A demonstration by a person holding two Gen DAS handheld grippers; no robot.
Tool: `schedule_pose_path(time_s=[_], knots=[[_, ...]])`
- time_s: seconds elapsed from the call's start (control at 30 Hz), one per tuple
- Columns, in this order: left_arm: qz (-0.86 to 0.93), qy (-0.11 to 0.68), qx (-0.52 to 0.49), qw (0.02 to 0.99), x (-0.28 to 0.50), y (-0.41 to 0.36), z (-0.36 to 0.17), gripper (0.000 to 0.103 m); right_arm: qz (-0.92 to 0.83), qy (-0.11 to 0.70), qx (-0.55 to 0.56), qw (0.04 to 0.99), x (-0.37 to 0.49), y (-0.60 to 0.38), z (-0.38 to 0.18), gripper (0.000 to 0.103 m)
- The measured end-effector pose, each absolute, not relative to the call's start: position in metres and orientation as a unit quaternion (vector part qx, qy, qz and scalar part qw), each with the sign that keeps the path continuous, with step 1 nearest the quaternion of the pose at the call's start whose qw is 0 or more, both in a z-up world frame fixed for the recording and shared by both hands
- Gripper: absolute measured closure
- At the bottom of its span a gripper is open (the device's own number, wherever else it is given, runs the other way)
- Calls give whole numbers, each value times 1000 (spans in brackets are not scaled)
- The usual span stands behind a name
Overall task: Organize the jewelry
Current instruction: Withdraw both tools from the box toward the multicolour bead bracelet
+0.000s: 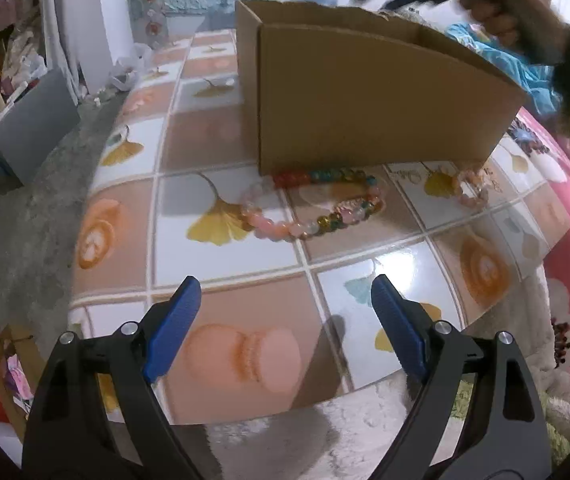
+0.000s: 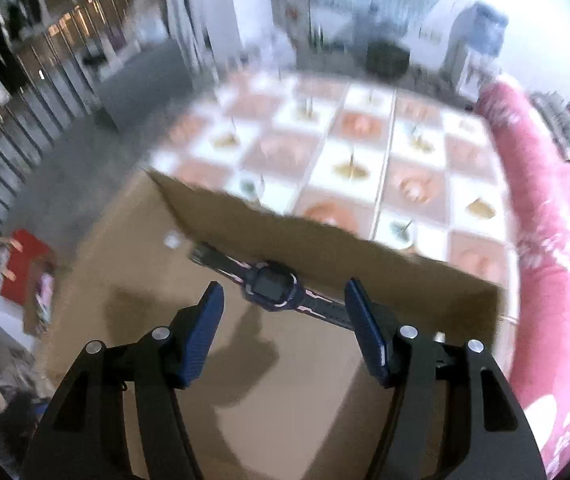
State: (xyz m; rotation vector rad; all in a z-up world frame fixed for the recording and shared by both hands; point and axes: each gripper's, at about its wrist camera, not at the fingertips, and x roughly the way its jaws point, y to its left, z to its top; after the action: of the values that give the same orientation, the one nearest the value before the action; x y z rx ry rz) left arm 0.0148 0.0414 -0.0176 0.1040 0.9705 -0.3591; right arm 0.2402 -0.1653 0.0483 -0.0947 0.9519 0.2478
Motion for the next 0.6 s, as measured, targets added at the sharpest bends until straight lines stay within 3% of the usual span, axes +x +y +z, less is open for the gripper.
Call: schedule_pose_path(time_s=[0.23, 0.37, 0.6], knots=[[-156, 480, 58, 861, 22, 31, -29, 19, 170, 355, -28, 919, 117, -183, 84, 22], [-145, 472, 83, 866, 25, 25, -32, 17, 194, 352, 20, 915, 62, -193, 49, 21], [-152, 459, 77, 872, 27, 23, -36, 8, 185, 429, 121, 876, 48, -181, -56, 25]])
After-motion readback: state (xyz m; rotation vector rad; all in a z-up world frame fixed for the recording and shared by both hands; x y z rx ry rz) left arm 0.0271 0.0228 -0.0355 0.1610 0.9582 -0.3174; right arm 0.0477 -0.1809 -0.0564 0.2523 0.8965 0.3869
